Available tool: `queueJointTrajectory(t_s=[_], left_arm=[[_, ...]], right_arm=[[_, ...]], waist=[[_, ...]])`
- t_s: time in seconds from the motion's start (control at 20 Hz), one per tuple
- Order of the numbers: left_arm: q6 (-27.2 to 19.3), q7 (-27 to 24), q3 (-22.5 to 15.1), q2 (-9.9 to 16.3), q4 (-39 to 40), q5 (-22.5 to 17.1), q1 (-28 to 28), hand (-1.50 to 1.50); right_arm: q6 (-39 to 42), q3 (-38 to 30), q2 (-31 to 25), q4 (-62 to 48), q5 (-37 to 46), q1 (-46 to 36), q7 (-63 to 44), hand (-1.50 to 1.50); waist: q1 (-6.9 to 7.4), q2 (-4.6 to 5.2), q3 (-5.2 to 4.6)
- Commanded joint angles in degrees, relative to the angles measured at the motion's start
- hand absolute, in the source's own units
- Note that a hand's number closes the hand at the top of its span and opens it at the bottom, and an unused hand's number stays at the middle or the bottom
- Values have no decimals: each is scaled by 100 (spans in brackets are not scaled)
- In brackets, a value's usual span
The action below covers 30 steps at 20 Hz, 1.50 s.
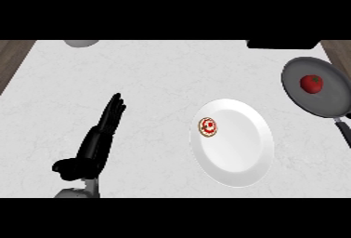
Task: Pick the tomato from the plate and place it in the pan
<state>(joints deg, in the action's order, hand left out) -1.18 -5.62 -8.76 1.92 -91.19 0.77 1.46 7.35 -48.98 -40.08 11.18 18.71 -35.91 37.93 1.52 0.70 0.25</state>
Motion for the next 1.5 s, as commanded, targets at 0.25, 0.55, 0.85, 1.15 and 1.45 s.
queueJointTrajectory(t_s=[0.25,0.55,0.85,1.15,1.45], left_arm=[[180,13,41,82,-262,-123,-305,0],[65,-39,15,-12,-54,71,-173,0],[102,-5,168,-25,64,-5,14,0],[280,128,324,177,-342,-166,-301,0],[274,199,326,169,-326,-114,-142,0]], right_arm=[[425,278,23,155,-179,636,702,-150],[279,622,237,199,-168,743,834,-150],[-2,717,119,133,-305,677,741,-150],[86,960,-122,287,-429,787,386,-150],[-249,1210,-63,523,-453,1096,746,-150]], waist=[[-42,-34,-10],[-58,-40,-13],[-33,-27,-8],[-59,-49,-15],[-93,-59,-18]])
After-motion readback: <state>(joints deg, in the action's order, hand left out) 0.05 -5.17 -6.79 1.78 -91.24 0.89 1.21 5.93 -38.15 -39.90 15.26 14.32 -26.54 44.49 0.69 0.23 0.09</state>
